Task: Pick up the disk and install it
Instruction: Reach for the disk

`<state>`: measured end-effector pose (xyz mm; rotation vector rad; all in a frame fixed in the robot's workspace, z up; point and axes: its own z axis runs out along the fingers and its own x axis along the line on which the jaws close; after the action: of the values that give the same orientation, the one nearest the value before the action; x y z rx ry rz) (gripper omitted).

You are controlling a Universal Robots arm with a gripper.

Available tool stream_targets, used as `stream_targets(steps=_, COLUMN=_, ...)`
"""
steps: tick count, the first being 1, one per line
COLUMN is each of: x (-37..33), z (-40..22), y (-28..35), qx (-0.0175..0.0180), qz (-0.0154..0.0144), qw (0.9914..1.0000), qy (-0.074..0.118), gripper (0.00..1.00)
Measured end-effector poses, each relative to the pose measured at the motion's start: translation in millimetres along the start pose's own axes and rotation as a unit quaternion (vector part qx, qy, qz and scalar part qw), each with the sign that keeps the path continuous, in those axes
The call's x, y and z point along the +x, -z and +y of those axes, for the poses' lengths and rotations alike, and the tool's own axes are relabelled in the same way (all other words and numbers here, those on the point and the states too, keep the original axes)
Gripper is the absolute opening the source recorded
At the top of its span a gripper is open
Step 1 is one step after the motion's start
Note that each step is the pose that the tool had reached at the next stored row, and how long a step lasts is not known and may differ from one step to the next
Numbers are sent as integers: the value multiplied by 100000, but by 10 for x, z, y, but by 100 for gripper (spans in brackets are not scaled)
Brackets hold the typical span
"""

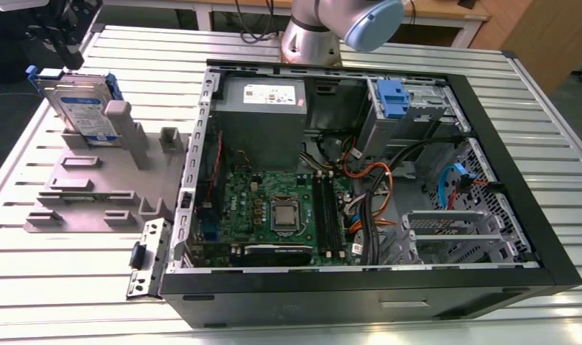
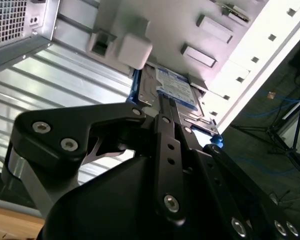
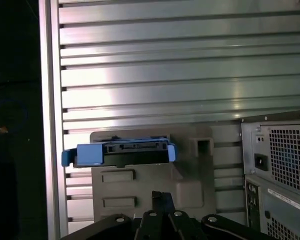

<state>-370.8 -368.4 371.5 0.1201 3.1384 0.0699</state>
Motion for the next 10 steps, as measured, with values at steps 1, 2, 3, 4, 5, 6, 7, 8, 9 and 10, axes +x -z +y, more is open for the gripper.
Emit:
stream_targets(steps=1, x=27, z=23, y=-6, qx=9, qz=11, qw=100000, qy=6, gripper=11)
stream_targets(steps=2, x=54, z=46, y=-13, qx=13, qz=19, qw=100000, qy=-3, gripper=11)
stream_targets(steps=3, x=81, z=68, y=-22, qx=4, qz=6, qw=100000, qy=-7, gripper=11)
stream_targets(steps=4, x=112, z=86, y=-28, qx=13, qz=21, qw=100000, qy=-7, gripper=11)
stream_targets(steps=5, x=149, z=99, y=-35, qx=11, qz=20, qw=100000, qy=-3, gripper=11)
stream_targets(steps=6, x=197, z=108, y=-45, qx=9, qz=16, qw=100000, qy=3, gripper=11)
stream_targets(steps=7, x=239, z=111, y=-53, qx=10, qz=21, qw=100000, qy=-6, gripper=11)
stream_targets(steps=8, x=277, z=113, y=-62, qx=7, qz=20, qw=100000, qy=2, gripper=11)
stream_targets(steps=9, x=310, z=112, y=-70, qx=10, qz=23, qw=100000, qy=28, gripper=11)
stream_targets(steps=10, x=346, z=109, y=-79, qx=11, qz=26, qw=100000, qy=63, gripper=11)
